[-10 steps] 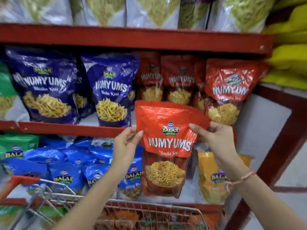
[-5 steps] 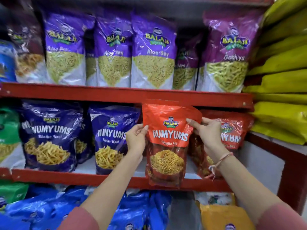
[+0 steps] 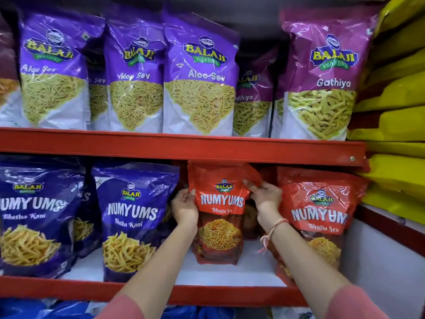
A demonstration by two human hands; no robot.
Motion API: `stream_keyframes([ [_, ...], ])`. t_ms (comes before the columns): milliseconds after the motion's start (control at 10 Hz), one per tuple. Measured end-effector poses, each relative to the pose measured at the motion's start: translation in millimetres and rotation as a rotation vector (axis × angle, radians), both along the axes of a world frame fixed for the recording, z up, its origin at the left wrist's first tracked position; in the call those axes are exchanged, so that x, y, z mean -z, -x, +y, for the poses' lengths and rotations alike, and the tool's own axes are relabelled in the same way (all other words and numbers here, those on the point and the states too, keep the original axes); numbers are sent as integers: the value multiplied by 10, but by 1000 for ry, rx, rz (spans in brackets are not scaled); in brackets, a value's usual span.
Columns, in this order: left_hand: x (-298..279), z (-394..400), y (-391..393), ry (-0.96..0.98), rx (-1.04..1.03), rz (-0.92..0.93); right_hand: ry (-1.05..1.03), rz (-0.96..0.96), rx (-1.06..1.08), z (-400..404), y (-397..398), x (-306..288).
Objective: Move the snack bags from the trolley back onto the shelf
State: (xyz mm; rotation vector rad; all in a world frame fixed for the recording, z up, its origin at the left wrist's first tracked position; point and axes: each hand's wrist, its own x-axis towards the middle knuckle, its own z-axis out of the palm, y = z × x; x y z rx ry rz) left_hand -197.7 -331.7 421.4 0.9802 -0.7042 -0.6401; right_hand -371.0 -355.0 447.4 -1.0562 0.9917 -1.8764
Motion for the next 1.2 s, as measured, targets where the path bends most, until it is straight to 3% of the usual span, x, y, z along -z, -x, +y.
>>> stream_keyframes([
  [300,174,-150,-30,-10,42,-117,40,85,-35,-144,25,220],
  [400,343,-80,-42,-174,146,-89,-131,101,-92,-2,17,419],
  [500,496,31,-45,-307,315,81,-310,71,-246,127,39,674],
  [600,586,177,-56,-333,399,73,-394,88,-333,242,25,876],
  [800,586,518,-121,-345,468,-142,-352,93,-354,495,35,975],
  [1200,593,1134,-186,-370,540,-329,-325,198,-357,1123,215,990],
])
